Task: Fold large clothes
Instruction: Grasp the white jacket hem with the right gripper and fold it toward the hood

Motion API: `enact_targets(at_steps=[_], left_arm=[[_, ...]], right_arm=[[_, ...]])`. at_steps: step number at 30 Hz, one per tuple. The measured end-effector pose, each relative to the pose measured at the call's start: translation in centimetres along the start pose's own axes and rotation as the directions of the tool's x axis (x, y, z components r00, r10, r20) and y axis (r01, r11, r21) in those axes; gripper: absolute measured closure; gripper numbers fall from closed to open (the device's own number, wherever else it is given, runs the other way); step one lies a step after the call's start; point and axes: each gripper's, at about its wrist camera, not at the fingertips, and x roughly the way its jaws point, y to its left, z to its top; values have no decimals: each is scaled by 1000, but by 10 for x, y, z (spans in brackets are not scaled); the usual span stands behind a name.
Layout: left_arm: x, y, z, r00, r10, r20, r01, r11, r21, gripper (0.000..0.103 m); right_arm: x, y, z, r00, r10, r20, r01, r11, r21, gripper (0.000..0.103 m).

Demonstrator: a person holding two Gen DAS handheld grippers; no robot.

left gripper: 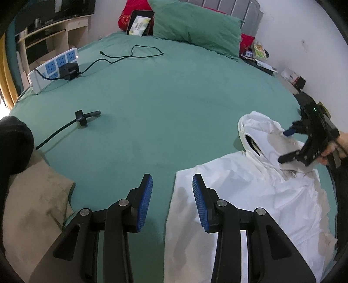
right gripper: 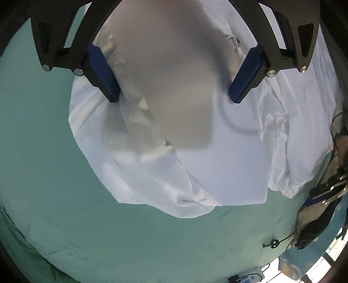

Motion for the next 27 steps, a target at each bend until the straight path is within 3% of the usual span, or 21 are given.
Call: enact_targets(at_steps=[1,4,6,8,10,11,12,15,16,19,21,22,25,27], left_arm=[[1,-1,-1,1000,0,-6,0,1000,2,62],[4,-3,-3,1000,-1,-21,1,1000,10,62],[4,-5,-4,1000,0,-27,0,1000,15,62],[1,-6,-4,1000,-4,-29,5,1000,14,62],[-4,-7,-4,1000,-10,-18,10,1000,14,62],[-8,-8,-4,1000,-10,-11,11,1000,14,62],[-12,-9,-3,1000,-14,-4,14,1000,13,62],[-25,-10,-2,999,-32,16,32,999,8,62],[-29,-10,-2,999,-37,21,37,999,7,62],[-39,-12,-3,998,-53,35,53,999,4,62],[-45,-15,-3,996,-70,46,70,998,4,62],[-47,-17,-3,996,-79,52,79,997,9,62],[-52,-29,-3,992,-109,64,106,993,53,62],[-52,-39,-3,989,-133,64,129,989,72,62]], right_arm=[[3,0,4,1000,-6,-13,6,1000,-19,5],[1,14,10,998,-29,-47,24,993,-116,28],[-8,34,10,998,-58,-26,52,983,-178,54],[-17,62,4,992,-128,17,128,958,-256,65],[-24,96,-5,963,-256,90,271,899,-345,68],[-25,115,-12,932,-334,138,361,844,-396,70],[-25,135,-20,884,-422,200,466,769,-438,71],[-17,190,-48,705,-600,377,702,519,-487,74],[-13,206,-56,656,-627,420,747,462,-478,74],[-1,241,-82,577,-662,477,810,391,-437,74],[9,259,-97,547,-676,493,832,377,-406,67],[14,263,-108,548,-684,482,834,399,-382,67],[10,273,-127,574,-675,463,818,498,-288,57],[-2,273,-145,620,-640,454,772,603,-204,32]])
